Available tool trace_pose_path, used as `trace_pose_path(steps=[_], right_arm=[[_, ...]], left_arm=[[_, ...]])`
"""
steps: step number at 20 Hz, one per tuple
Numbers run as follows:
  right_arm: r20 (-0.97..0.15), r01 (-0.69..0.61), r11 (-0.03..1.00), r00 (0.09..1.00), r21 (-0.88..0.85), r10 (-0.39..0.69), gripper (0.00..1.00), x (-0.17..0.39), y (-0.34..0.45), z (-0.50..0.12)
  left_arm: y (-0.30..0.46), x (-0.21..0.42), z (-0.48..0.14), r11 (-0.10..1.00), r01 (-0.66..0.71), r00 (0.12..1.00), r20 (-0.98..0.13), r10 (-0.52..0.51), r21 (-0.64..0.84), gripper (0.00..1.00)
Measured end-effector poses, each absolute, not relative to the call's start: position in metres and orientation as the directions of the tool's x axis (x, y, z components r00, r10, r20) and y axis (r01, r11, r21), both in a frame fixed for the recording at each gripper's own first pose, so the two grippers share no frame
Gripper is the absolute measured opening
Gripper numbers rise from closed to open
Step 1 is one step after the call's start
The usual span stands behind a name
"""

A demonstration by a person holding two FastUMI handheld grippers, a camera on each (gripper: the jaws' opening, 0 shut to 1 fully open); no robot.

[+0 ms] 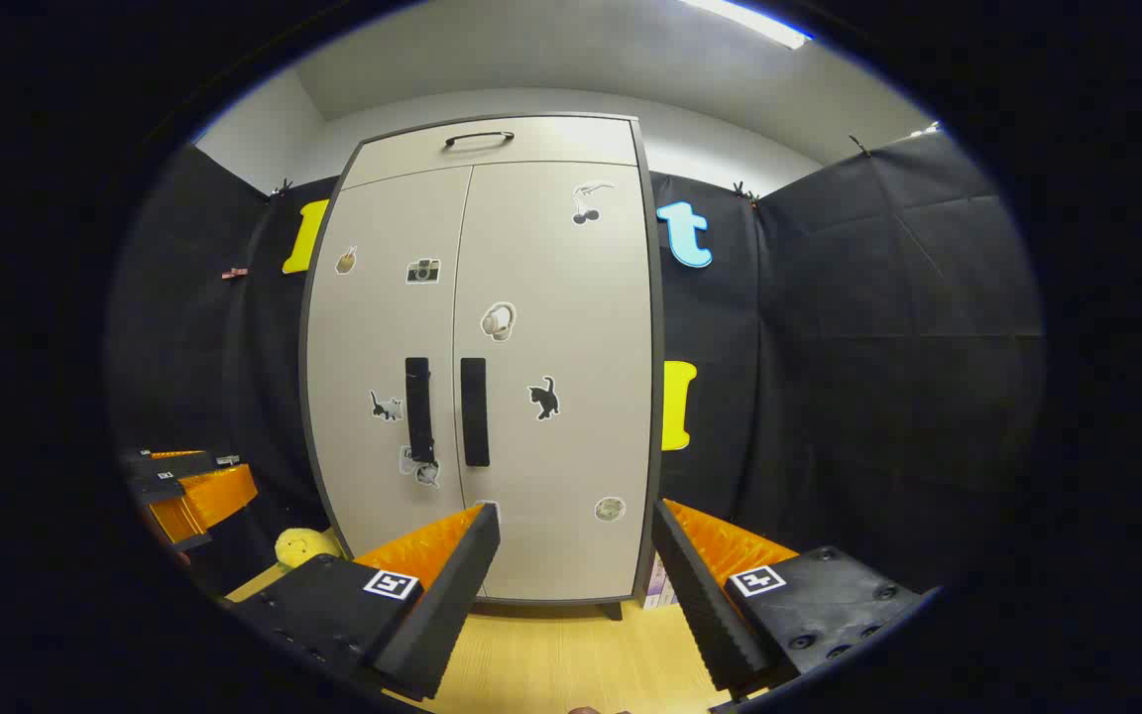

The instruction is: Open the right door of the double-door shoe cabinet with the right hand, and open the left door with the left hand.

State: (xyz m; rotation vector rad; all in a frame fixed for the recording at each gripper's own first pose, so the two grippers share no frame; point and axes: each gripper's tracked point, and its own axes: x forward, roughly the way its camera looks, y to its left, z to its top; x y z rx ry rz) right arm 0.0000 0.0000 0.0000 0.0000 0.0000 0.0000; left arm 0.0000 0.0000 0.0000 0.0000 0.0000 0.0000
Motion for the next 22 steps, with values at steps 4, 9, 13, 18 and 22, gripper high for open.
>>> trace_pose_path(steps=[4, 9, 13, 18, 22], right_arm=[[0.004, 0.034, 0.999, 0.999, -0.024, -0.034, 0.98, -0.016, 0.008, 0.0], [-0.024, 0.017, 1.0, 1.0, -0.005, -0.017, 0.98, -0.015, 0.017, -0.006], [-0.045, -0.011, 1.0, 0.999, -0.01, 0.01, 0.98, 0.001, 0.02, -0.012], [-0.018, -0.05, 0.999, 0.999, -0.012, 0.05, 0.98, 0.014, 0.026, 0.0], [-0.014, -0.069, 0.998, 0.998, 0.003, 0.069, 0.98, 0.028, 0.033, 0.007]], left_arm=[[0.01, -0.011, 0.0, 1.0, 0.026, 1.0, -0.006, -0.026, 0.003, 0.95], [0.022, -0.018, -0.003, 1.0, 0.008, 1.0, -0.005, -0.008, -0.021, 0.95], [0.028, -0.015, -0.003, 0.999, -0.025, 1.0, -0.01, 0.025, -0.028, 0.95], [0.025, -0.006, -0.008, 0.999, -0.039, 0.999, -0.029, 0.039, -0.02, 0.95], [0.019, -0.003, -0.007, 0.999, -0.031, 0.999, -0.025, 0.031, -0.003, 0.95]])
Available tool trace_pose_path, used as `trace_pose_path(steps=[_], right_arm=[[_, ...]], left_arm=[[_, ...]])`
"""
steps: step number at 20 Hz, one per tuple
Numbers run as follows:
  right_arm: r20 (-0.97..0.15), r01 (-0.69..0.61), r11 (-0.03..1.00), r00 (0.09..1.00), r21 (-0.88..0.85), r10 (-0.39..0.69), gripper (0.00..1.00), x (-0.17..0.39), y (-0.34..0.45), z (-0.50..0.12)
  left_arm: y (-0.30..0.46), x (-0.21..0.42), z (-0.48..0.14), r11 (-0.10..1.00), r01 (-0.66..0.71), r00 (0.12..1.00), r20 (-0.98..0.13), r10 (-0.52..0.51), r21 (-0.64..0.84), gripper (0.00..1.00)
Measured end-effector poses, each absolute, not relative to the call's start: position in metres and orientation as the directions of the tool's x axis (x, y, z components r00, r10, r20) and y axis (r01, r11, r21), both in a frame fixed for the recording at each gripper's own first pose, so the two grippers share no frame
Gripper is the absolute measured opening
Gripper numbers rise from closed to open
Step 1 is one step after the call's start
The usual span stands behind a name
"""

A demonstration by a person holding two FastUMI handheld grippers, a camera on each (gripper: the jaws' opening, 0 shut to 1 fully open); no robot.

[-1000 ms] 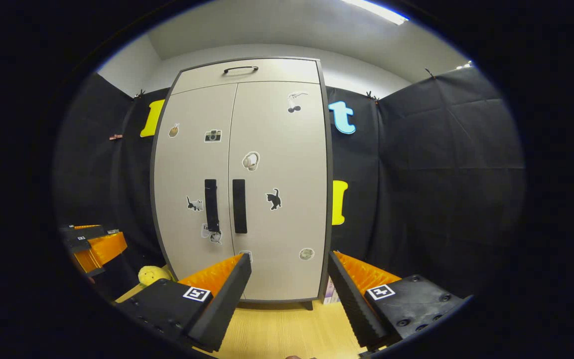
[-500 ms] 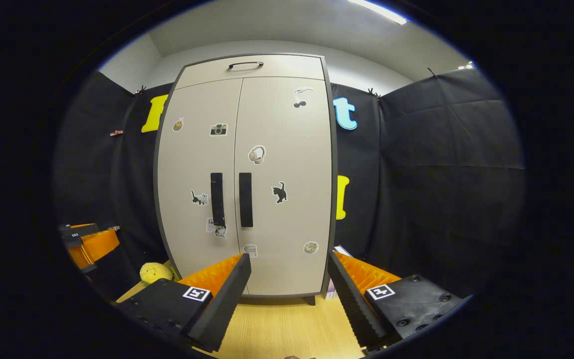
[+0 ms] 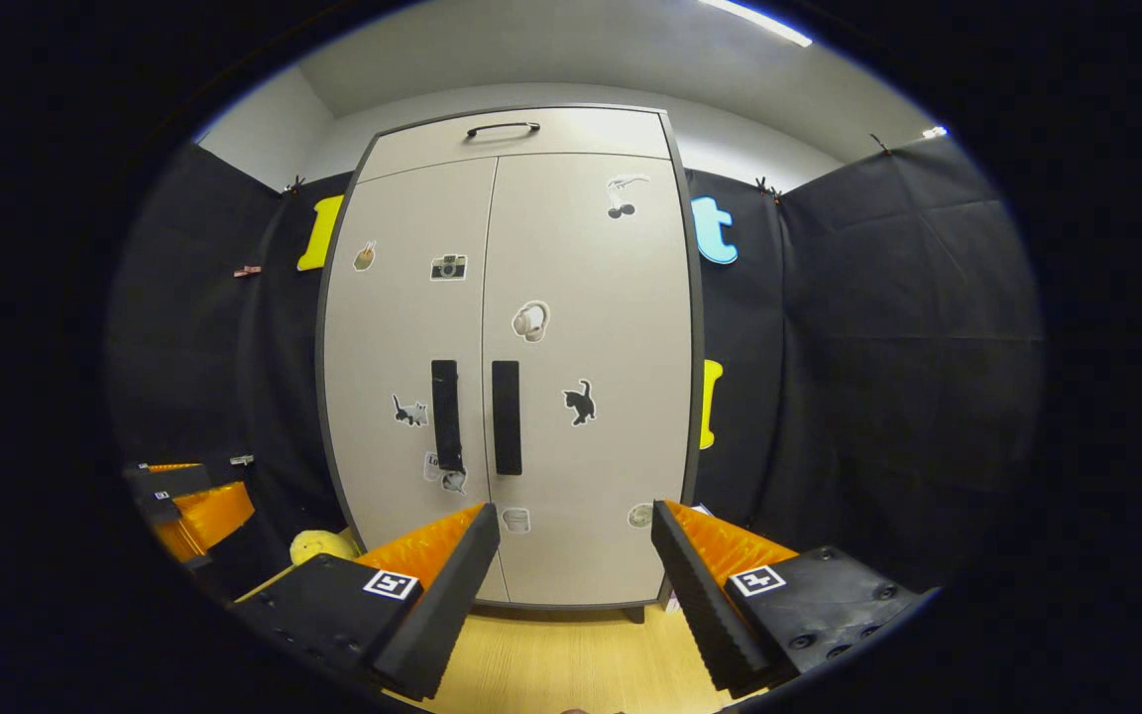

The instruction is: Open the right door of the double-door shoe cabinet with the right hand, and open the left door with the left hand.

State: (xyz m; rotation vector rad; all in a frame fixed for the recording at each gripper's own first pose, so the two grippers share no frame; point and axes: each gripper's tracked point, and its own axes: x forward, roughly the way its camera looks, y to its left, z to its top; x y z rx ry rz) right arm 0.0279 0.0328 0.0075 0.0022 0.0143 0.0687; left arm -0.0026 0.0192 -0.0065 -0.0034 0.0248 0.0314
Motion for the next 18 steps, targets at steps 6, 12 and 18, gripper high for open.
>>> trace_pose_path(steps=[6, 12, 18], right_arm=[[-0.03, -0.087, 0.996, 0.996, 0.017, 0.088, 0.98, 0.047, 0.051, 0.018], [-0.067, -0.12, 0.992, 0.99, 0.029, 0.122, 0.98, 0.091, 0.076, 0.034], [-0.115, -0.141, 0.989, 0.983, 0.046, 0.145, 0.98, 0.159, 0.098, 0.03]], left_arm=[[0.012, 0.009, -0.013, 0.999, 0.033, 0.999, -0.036, -0.034, -0.014, 0.95], [0.024, 0.008, -0.013, 0.999, 0.051, 0.998, -0.024, -0.051, -0.007, 0.95], [0.036, 0.008, -0.022, 1.0, -0.018, 0.999, -0.046, 0.018, -0.021, 0.95]])
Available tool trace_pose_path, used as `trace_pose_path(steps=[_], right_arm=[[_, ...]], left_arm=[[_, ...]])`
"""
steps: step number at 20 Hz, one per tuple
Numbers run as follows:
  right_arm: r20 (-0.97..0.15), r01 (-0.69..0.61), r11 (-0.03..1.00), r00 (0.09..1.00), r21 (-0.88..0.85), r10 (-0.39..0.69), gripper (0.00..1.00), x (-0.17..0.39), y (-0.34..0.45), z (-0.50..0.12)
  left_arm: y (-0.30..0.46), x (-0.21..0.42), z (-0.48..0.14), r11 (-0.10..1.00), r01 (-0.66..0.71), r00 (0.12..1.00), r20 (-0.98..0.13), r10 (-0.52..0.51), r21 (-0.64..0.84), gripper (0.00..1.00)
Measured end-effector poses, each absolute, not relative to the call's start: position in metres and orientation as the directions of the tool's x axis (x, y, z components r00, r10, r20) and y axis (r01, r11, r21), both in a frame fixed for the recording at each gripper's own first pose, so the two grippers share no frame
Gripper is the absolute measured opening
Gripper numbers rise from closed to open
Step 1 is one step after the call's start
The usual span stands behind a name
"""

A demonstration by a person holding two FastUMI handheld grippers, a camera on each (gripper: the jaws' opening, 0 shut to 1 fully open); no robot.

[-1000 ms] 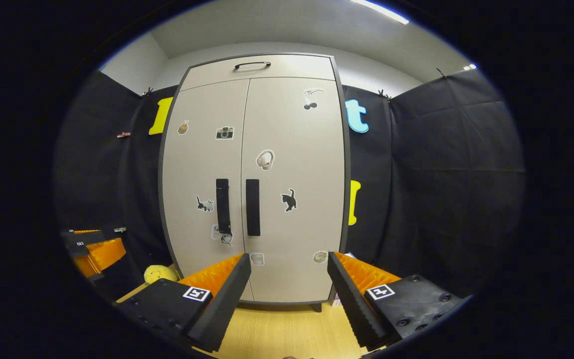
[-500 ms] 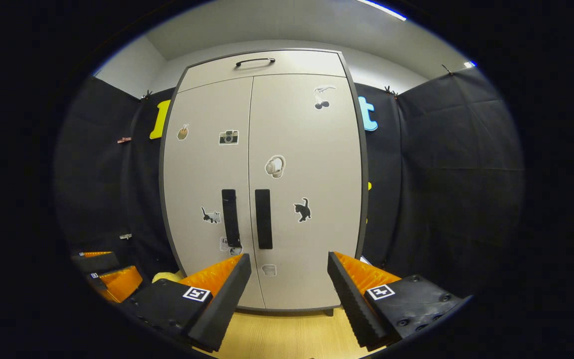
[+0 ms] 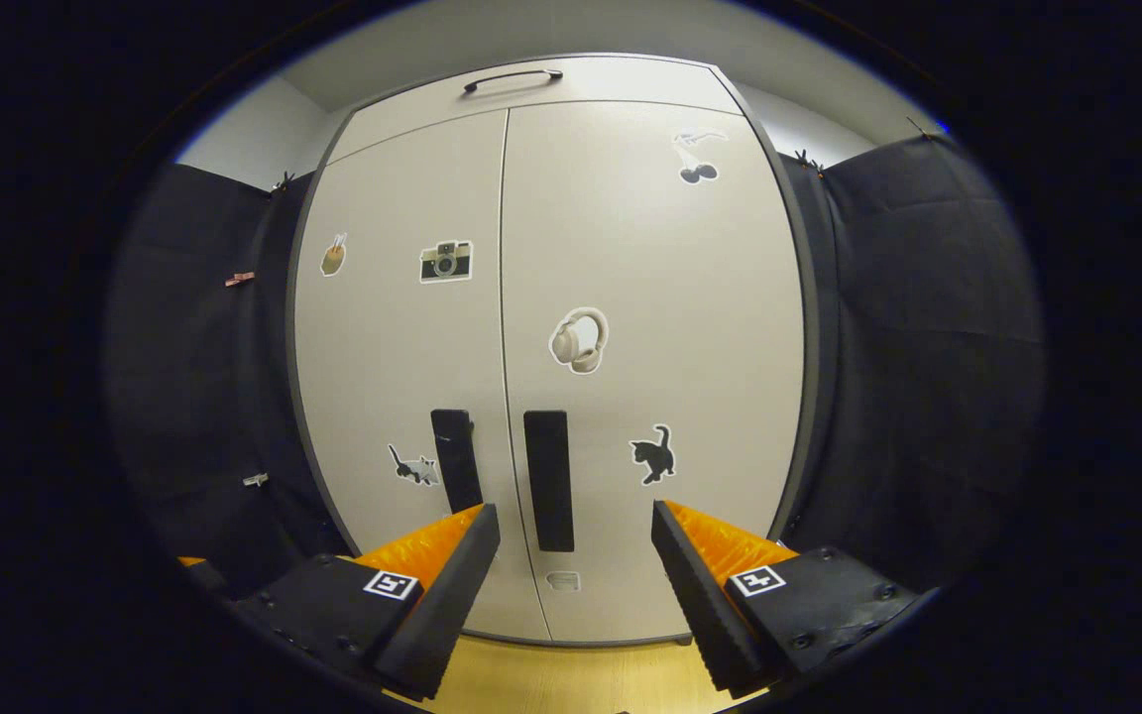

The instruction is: Open the right door of the double-door shoe cabinet with the right hand, and open the left door with the left hand.

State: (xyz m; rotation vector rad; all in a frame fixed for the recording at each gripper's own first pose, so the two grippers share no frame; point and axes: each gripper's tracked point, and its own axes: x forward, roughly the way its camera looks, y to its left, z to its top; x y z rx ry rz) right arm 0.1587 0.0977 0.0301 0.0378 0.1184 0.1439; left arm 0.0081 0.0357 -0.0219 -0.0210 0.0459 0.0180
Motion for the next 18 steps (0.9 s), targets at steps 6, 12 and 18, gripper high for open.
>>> trace_pose_path(steps=[6, 12, 18], right_arm=[[-0.168, -0.137, 0.99, 0.977, -0.005, 0.135, 0.98, 0.207, 0.107, 0.003], [-0.177, -0.131, 0.991, 0.976, 0.004, 0.13, 0.8, 0.232, 0.119, -0.008], [-0.184, -0.118, 0.993, 0.976, 0.021, 0.12, 0.39, 0.237, 0.125, -0.01]], left_arm=[[0.046, 0.013, -0.03, 0.994, -0.108, 0.992, -0.074, 0.106, -0.03, 0.95], [0.052, 0.01, -0.041, 0.988, -0.141, 0.985, -0.111, 0.134, -0.059, 0.95], [0.059, -0.003, -0.047, 0.985, -0.161, 0.98, -0.128, 0.151, -0.067, 0.95]])
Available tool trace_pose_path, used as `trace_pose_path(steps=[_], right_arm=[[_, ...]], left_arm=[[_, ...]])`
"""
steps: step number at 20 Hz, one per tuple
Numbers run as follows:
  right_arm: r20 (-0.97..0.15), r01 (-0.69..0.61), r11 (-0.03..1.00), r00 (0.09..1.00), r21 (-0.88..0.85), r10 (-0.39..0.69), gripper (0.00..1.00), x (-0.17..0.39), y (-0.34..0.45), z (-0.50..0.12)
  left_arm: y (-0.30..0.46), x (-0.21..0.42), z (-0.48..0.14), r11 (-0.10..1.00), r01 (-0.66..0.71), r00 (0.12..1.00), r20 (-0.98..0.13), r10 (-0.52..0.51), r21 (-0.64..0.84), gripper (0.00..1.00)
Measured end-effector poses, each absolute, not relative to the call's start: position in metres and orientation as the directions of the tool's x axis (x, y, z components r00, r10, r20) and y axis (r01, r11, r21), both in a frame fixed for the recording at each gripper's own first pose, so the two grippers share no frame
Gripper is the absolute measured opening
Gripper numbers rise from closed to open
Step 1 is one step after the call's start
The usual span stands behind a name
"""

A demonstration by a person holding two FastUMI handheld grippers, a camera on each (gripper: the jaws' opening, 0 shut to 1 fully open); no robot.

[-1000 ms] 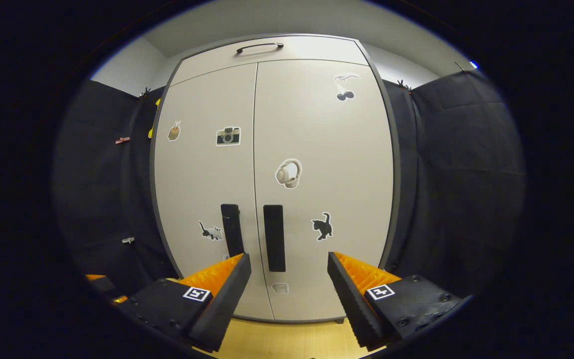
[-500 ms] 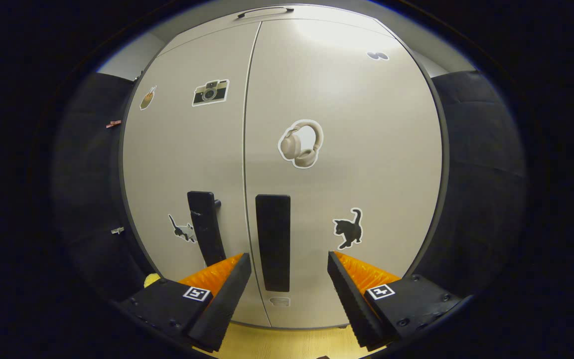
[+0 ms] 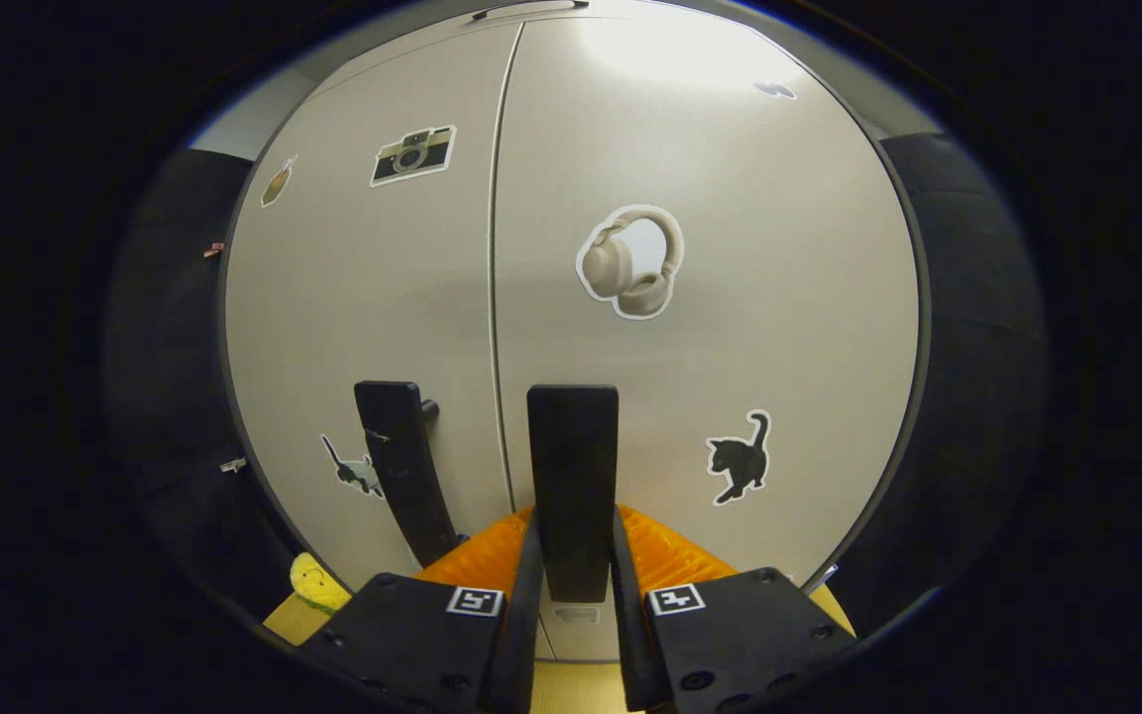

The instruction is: Open the right door of the double-door shoe cabinet with the right hand, and open the left door with the left hand.

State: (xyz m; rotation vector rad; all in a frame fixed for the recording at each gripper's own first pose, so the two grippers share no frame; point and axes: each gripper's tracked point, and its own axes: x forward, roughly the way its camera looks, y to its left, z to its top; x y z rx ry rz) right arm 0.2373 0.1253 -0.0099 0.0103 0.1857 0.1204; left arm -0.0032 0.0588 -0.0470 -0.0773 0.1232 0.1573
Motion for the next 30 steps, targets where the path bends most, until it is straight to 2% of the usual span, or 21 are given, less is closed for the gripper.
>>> trace_pose_path(steps=[5, 8, 11, 12, 15, 18, 24, 30], right_arm=[[-0.186, -0.112, 0.993, 0.976, 0.024, 0.115, 0.35, 0.235, 0.124, -0.01], [-0.175, -0.094, 0.995, 0.98, 0.045, 0.1, 0.2, 0.236, 0.124, -0.01], [-0.204, -0.103, 0.992, 0.972, 0.07, 0.115, 0.17, 0.233, 0.124, -0.014], [-0.202, -0.104, 0.991, 0.972, 0.078, 0.118, 0.13, 0.226, 0.122, -0.01], [-0.174, -0.108, 0.99, 0.977, 0.087, 0.122, 0.13, 0.22, 0.117, -0.006], [-0.159, -0.104, 0.991, 0.981, 0.079, 0.116, 0.13, 0.213, 0.112, -0.004], [-0.137, -0.173, 0.98, 0.973, 0.1, 0.186, 0.13, 0.195, 0.101, 0.001], [-0.143, -0.283, 0.955, 0.945, 0.09, 0.294, 0.13, 0.183, 0.09, 0.005]], left_arm=[[0.061, -0.02, -0.054, 0.987, -0.144, 0.981, -0.141, 0.133, -0.066, 0.95], [0.059, -0.031, -0.057, 0.991, -0.12, 0.983, -0.149, 0.11, -0.063, 0.95], [0.056, -0.042, -0.054, 0.995, -0.082, 0.988, -0.139, 0.074, -0.053, 0.95], [0.054, -0.044, -0.053, 0.997, -0.065, 0.989, -0.135, 0.059, -0.046, 0.95], [0.039, -0.048, -0.053, 0.997, 0.009, 0.988, -0.152, -0.02, -0.07, 0.95], [0.028, -0.051, -0.05, 0.997, 0.039, 0.986, -0.159, -0.05, -0.069, 0.95], [-0.009, -0.062, -0.046, 0.999, 0.014, 0.986, -0.164, -0.022, -0.05, 0.95], [-0.08, -0.081, -0.057, 0.995, -0.05, 0.982, -0.184, 0.032, -0.091, 0.95]])
